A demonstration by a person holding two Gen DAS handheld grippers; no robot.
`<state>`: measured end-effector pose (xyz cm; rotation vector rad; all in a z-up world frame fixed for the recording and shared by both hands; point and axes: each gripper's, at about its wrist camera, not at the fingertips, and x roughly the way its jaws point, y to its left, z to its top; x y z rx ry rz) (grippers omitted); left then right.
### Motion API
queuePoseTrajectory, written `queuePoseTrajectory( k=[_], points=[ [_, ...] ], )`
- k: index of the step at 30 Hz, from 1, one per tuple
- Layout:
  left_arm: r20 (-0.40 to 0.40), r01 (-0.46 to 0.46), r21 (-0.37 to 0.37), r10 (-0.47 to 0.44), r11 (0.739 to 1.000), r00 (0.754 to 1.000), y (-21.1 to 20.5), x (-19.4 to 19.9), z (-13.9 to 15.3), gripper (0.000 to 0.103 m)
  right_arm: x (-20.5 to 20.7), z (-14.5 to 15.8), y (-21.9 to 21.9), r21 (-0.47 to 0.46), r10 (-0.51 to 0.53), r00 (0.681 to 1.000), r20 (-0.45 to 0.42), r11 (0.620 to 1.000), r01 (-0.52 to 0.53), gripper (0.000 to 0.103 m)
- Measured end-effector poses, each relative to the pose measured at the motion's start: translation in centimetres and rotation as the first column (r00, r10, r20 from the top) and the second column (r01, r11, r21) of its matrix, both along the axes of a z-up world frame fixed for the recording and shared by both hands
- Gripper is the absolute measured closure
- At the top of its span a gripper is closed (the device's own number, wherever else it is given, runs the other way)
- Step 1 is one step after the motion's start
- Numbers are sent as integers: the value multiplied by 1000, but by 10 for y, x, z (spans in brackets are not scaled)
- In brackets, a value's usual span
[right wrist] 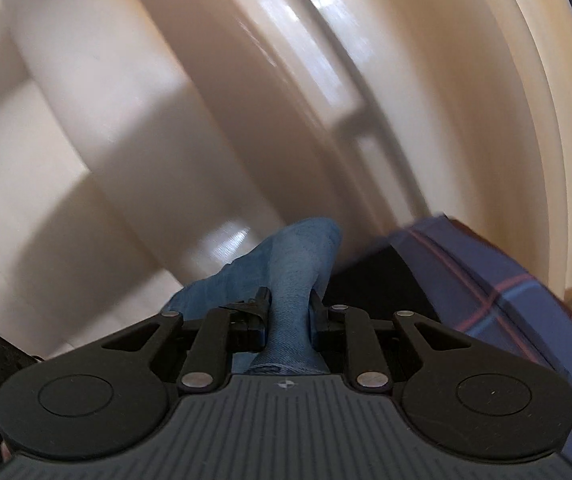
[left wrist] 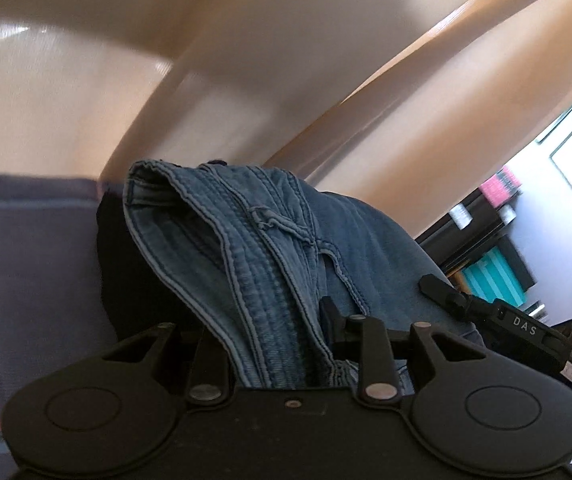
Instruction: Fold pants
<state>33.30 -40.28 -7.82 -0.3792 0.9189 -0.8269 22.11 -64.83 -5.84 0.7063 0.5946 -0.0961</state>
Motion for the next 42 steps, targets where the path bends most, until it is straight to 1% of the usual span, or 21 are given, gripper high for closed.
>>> queuePoseTrajectory(
  k=[3, 5, 7, 8, 9, 11, 16, 18, 20, 21, 24, 27, 28, 30, 32, 34, 35, 36, 37, 38, 42],
  points=[
    [7, 15, 44, -15, 999, 1000, -4, 3, -22, 0, 4, -29, 0, -24, -7, 998, -68, 1000, 5, 71],
    [12, 3, 44, -4, 999, 1000, -4, 6, -32, 0, 5, -43, 5, -74, -11, 995, -96, 997, 4, 71],
    [24, 1, 33, -2, 999, 1000, 2, 4, -37, 0, 3, -51, 6, -83, -31, 994, -104, 996, 22, 66],
    [22, 1, 33, -1, 999, 1000, 3, 3, -36, 0, 1, -51, 6, -83, -39, 994, -104, 996, 31, 59],
    [20, -3, 40, 2, 999, 1000, 4, 2, -34, 0, 0, -50, 8, -103, -44, 993, -109, 994, 33, 48],
    [40, -22, 64, 19, 998, 999, 4, -3, -21, 0, -2, -41, 13, -179, -55, 991, -121, 983, 33, 37],
    [165, -90, 86, 75, 992, 983, 44, -28, 24, 0, -16, -10, 22, -302, -57, 997, -55, 952, 38, 38],
    [218, -111, 92, 89, 989, 972, 49, -41, 38, 0, -21, 3, 30, -334, -30, 999, -45, 942, 13, 45],
    [259, -91, 102, 62, 991, 964, 45, -52, 47, 0, -25, 8, 37, -350, -11, 999, -53, 937, -8, 57],
    [272, -70, 113, 37, 991, 962, 42, -57, 48, 0, -24, 8, 40, -355, 3, 998, -60, 935, -24, 59],
    [278, -40, 205, -19, 978, 961, 23, -65, 36, 0, -24, -1, 48, -371, 14, 995, -100, 927, -50, 61],
    [276, -48, 316, -43, 947, 960, 15, -66, 9, 0, -28, -12, 52, -370, -10, 988, -155, 928, -48, 61],
    [272, -46, 331, -49, 943, 961, 15, -65, 2, 0, -26, -19, 53, -376, -21, 982, -189, 925, -52, 61],
    [234, -48, 318, -29, 947, 972, 16, -60, -7, 0, -21, -35, 53, -390, -32, 965, -261, 918, -75, 61],
    [205, -60, 308, -4, 949, 979, 18, -56, -6, 0, -21, -34, 53, -400, -29, 968, -248, 913, -75, 59],
    [196, -61, 294, 2, 954, 981, 22, -55, 6, 0, -25, -22, 49, -373, -26, 978, -207, 926, -54, 53],
    [202, -63, 276, 6, 959, 979, 20, -59, 15, 0, -31, -12, 47, -350, -18, 986, -164, 936, -41, 44],
    [210, -61, 250, 8, 966, 978, 24, -62, 25, 0, -37, -1, 46, -332, -9, 992, -122, 943, -32, 21],
    [226, -70, 227, 17, 971, 974, 28, -68, 37, 0, -44, 11, 46, -322, -7, 996, -90, 946, -23, 8],
    [250, -88, 218, 32, 972, 968, 29, -74, 48, 0, -52, 23, 47, -322, -10, 998, -61, 947, -10, 0],
    [351, -126, 214, 44, 969, 935, 47, -109, 90, 0, -85, 70, 62, -398, -8, 1000, -20, 917, 0, 0]
  ],
)
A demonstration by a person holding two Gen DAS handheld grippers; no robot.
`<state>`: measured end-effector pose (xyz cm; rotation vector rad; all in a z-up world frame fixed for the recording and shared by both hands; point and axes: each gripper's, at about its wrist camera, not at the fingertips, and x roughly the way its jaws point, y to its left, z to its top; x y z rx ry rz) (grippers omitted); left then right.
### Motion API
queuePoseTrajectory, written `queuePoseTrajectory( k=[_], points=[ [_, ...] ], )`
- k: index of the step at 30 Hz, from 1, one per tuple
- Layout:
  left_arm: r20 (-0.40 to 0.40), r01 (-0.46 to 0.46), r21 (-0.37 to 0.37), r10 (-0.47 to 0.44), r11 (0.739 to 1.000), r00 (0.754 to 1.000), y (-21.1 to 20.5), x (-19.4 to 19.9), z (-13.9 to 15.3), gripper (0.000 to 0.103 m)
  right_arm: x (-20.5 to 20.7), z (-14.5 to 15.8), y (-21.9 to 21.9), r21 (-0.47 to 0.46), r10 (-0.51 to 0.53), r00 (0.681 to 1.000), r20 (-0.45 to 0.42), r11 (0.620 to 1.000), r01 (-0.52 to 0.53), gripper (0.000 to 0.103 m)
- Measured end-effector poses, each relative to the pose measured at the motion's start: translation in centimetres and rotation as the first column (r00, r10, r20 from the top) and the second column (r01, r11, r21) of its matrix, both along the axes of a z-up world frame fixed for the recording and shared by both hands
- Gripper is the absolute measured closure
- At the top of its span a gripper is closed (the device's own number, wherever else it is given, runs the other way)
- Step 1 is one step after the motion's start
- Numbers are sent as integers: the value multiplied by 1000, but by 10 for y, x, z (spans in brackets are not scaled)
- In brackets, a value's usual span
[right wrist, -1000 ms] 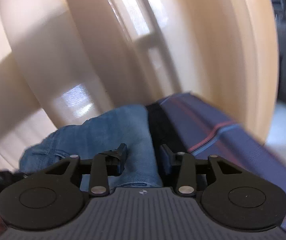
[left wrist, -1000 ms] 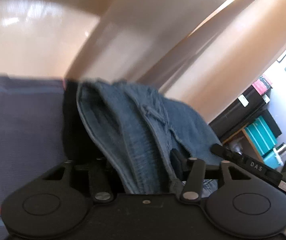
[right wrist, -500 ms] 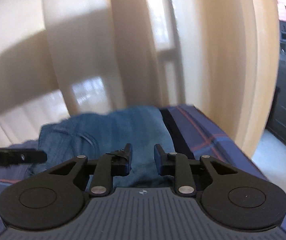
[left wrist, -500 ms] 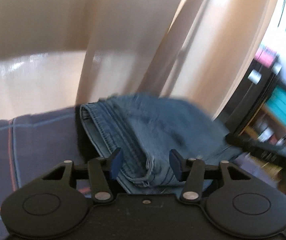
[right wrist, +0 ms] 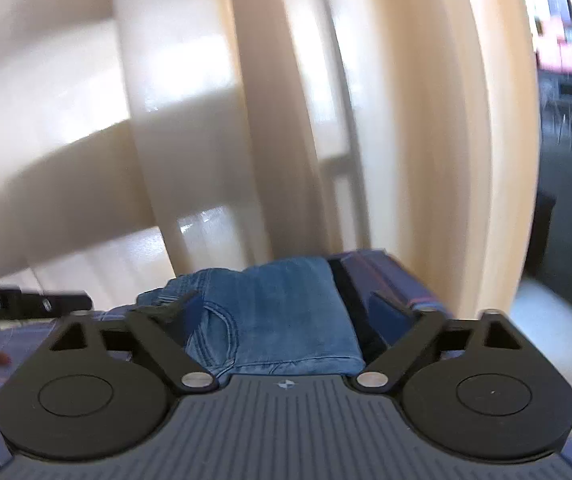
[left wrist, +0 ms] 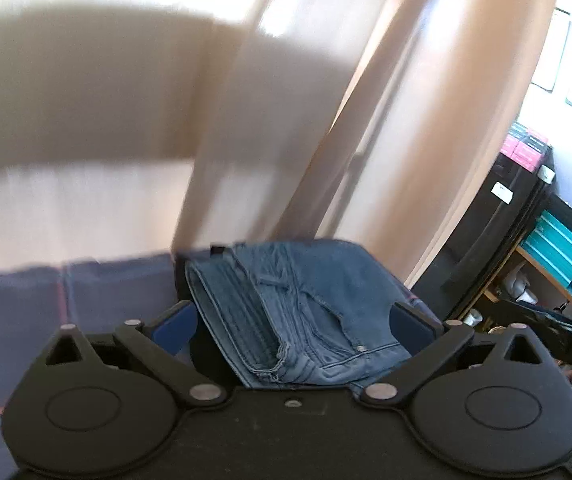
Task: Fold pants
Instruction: 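Open both tools and pull them back from the stacked jeans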
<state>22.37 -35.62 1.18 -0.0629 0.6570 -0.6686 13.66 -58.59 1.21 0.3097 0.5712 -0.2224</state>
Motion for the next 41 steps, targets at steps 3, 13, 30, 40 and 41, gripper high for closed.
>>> queuePoseTrajectory(
  k=[3, 13, 30, 40, 41],
  points=[
    [58, -12, 12, 11, 1000, 998, 18, -35, 23, 0, -24, 25, 13, -71, -22, 1000, -22, 997, 20, 0],
    [80, -93, 120, 84, 988, 993, 39, -138, 28, 0, -101, 52, 60, -162, -24, 993, -117, 987, 5, 0],
    [26, -83, 198, 80, 977, 996, 44, -204, -10, 0, -144, 42, 99, -164, -7, 973, -229, 986, -31, 0],
    [59, -92, 170, 83, 981, 995, 56, -213, 3, 0, -146, 56, 102, -166, -7, 979, -203, 986, -28, 0],
    [61, -91, 170, 82, 981, 995, 57, -214, 4, 0, -146, 57, 102, -168, -6, 980, -201, 985, -28, 0]
  ],
)
